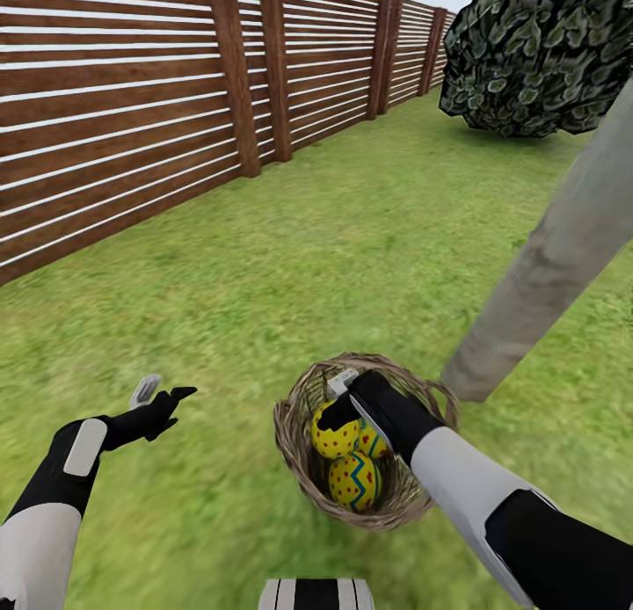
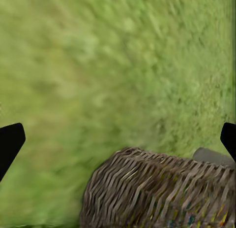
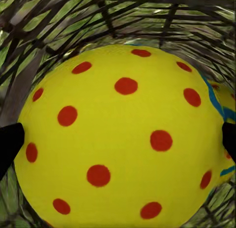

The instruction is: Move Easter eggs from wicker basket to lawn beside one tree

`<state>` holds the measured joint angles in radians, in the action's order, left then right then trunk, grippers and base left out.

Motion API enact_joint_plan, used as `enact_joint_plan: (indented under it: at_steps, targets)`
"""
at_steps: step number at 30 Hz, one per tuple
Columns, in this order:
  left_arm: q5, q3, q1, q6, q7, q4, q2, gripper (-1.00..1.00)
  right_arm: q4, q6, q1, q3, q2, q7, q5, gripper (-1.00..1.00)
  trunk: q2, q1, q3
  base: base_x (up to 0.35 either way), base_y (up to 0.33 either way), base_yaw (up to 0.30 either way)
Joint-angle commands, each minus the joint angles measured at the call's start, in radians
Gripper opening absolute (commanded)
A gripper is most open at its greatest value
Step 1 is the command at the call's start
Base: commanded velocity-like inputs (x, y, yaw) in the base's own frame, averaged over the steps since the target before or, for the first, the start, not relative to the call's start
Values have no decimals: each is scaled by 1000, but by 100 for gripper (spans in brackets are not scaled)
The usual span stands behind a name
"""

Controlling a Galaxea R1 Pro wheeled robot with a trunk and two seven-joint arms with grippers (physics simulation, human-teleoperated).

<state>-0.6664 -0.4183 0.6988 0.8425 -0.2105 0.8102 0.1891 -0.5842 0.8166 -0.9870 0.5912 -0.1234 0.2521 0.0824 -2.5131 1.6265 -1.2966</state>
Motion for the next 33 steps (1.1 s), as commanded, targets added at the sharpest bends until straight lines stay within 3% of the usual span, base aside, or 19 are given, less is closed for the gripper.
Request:
enact_joint_plan:
  at_steps: [1, 5, 9, 12, 17, 19, 20, 22, 26, 27, 28, 29, 30, 31, 33]
  targets:
    - [5, -4, 1, 6, -6, 0, 0, 100, 0, 4, -1, 4, 1, -4, 8, -100, 0, -1, 3, -315, -129, 0]
    - [5, -4, 1, 6, -6, 0, 0, 100, -4, 4, -1, 4, 14, -4, 7, -100, 1, -3, 19, -198, -86, 0]
    - [5, -4, 1, 6, -6, 0, 0, 100, -10, 5, -1, 4, 41, -3, 7, -100, 2, -5, 34, -6, -3, 0]
    - [5, -4, 1, 6, -6, 0, 0, 100, -21, 7, -1, 4, 76, 2, 8, -100, 3, -6, 46, 0, 0, 0]
    - [6, -4, 1, 6, -6, 0, 0, 100, -38, 47, -1, 4, 96, 5, 16, -100, 4, -8, 65, 0, 0, 0]
    - [7, -4, 1, 6, -6, 0, 0, 100, -114, 61, 0, -1, 124, 4, 103, -100, 4, -9, 73, 0, 0, 0]
    - [7, -4, 1, 6, -5, 0, 0, 100, -228, 117, 7, -2, 174, 4, 177, -100, 4, -10, 77, 0, 0, 0]
    - [7, -4, 1, 6, -5, 0, 0, 100, -381, 148, 13, -3, 222, 4, 223, -100, 5, -11, 84, 0, 0, 0]
    - [7, -4, 1, 6, -5, 0, 0, 100, -620, 188, 66, -5, 287, 6, 236, -100, 6, -12, 100, 0, 0, 0]
    - [7, -4, 1, 6, -6, 0, 0, 100, -671, 189, 83, -14, 306, 8, 266, -100, 6, -13, 104, -36, 0, 0]
    - [7, -4, 1, 6, -6, 0, 0, 100, -694, 188, 92, -24, 323, 9, 321, -100, 6, -13, 108, -272, 0, 0]
    - [7, -4, 1, 6, -6, 0, 0, 100, -714, 186, 99, -40, 343, 10, 354, -100, 6, -14, 112, -326, 0, 0]
    - [7, -4, 1, 6, -6, 0, 0, 100, -800, 185, 156, -117, 368, 12, 371, -100, 7, -14, 115, -343, 0, 0]
    - [7, -4, 1, 6, -6, 0, 0, 100, -818, 184, 172, -155, 368, 12, 372, -100, 7, -15, 119, -344, 0, 0]
    - [7, -4, 1, 6, -6, 0, 0, 100, -848, 175, 203, -182, 366, 13, 373, -100, 7, -16, 127, -345, 0, 0]
